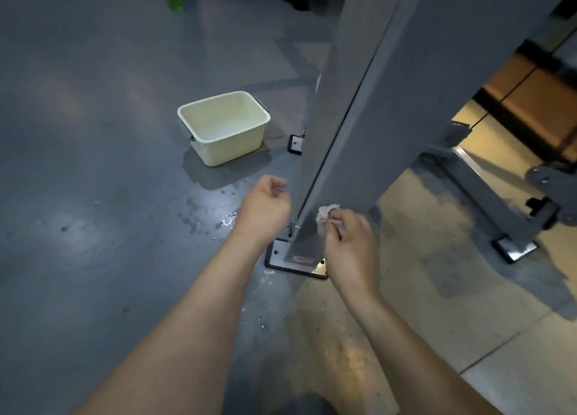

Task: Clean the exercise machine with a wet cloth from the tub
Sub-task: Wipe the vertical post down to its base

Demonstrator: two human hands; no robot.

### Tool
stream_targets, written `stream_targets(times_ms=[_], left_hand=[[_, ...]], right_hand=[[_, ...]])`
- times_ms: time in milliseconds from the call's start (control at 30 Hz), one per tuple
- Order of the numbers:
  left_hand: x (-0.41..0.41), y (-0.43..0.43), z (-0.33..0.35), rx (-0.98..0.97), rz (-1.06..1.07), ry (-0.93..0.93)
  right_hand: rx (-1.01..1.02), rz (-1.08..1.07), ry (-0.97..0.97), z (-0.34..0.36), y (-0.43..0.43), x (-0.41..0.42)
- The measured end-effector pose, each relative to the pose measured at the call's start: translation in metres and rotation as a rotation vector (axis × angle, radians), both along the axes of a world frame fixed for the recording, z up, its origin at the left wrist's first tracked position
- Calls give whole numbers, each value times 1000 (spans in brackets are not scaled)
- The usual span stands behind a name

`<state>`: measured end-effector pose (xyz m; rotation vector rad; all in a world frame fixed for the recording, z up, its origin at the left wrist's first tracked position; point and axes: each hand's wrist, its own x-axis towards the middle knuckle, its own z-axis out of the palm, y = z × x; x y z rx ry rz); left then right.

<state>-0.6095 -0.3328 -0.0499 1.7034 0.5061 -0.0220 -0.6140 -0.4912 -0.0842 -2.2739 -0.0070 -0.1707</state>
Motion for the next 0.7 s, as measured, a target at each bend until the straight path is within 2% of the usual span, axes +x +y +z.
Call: stream_targets(times_ms=[133,233,333,433,533,600,700], left_hand=[[-21,7,10,64,-311,157],[-33,7,9,-34,-406,186],[-36,9,-1,-186,-330,165],[-36,11,-8,-204,-233,159],[-33,14,-14,-94,-107,185],[-30,16,-18,-60,-22,198],[-22,15,-25,-47,70,181]], right_hand=[[462,-41,271,11,9,-4],[558,26,411,7,13,-10],[639,69,492,16,11,-13],[533,108,526,20,8,-10],[271,64,522,22,3,-7],[50,11,426,31,-5,-5],[-216,57,230,56,-10,1]])
